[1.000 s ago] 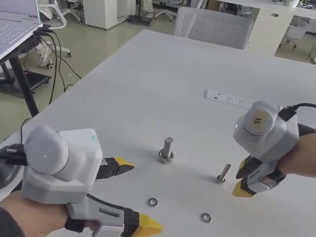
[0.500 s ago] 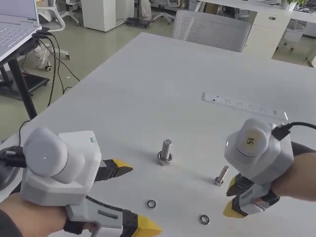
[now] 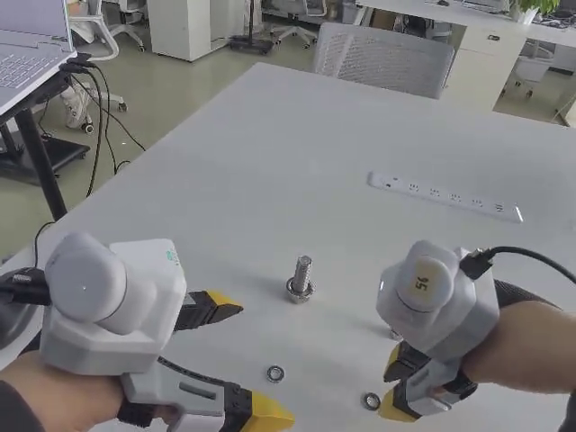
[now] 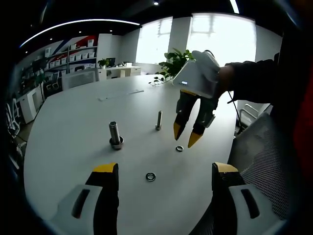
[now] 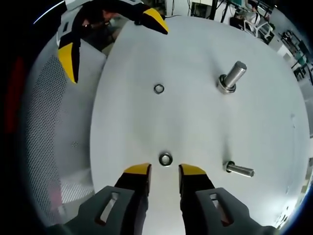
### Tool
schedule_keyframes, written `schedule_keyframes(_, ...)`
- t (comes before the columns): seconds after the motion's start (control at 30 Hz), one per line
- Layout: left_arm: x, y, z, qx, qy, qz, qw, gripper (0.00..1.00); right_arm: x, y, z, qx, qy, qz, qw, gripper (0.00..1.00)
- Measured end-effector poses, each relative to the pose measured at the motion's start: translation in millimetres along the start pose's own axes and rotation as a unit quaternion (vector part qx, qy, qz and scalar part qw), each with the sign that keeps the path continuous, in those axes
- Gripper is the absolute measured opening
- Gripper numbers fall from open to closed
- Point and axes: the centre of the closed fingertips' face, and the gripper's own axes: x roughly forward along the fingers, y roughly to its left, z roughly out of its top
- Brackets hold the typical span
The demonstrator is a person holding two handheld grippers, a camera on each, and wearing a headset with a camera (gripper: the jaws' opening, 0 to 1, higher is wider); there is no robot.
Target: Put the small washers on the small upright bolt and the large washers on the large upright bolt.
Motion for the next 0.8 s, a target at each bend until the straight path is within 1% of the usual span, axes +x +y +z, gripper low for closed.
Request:
schedule_keyframes(0.07, -0.2, 0.3, 0.1, 0.0, 0.0, 0.0, 1.0, 0.77, 2.0, 1.7, 2.0, -0.002, -0.002, 0.002, 1.0, 0.24)
schedule_keyframes(0.17, -0.3, 0.3, 0.6, 0.0, -0.001, 0.001, 1.0, 0.77, 4.7, 2.7, 2.3, -0.009, 0.002, 0.001, 1.0, 0.23)
schedule_keyframes(0.3, -0.3, 0.2, 1.0, 0.0, -0.001, 0.0, 1.0, 0.77, 5.7, 0.2, 2.8, -0.011, 0.002, -0.003, 0.9999, 0.23)
schedule_keyframes(0.37, -0.1, 0.1, 1.0, 0.0, -0.001, 0.0, 1.0, 0.77, 6.7, -0.4, 1.7, -0.017, 0.007, -0.007, 0.9998, 0.22)
schedule_keyframes(0.67, 0.9, 0.3, 1.8, 0.0, -0.002, -0.001, 1.0, 0.77, 11.8, -0.8, -1.3, -0.028, 0.017, -0.011, 0.9994, 0.2)
schedule_keyframes(0.8, 1.2, 0.7, 2.1, -0.001, -0.004, -0.002, 1.0, 0.77, 11.2, -2.9, -1.0, -0.028, 0.018, -0.014, 0.9993, 0.17)
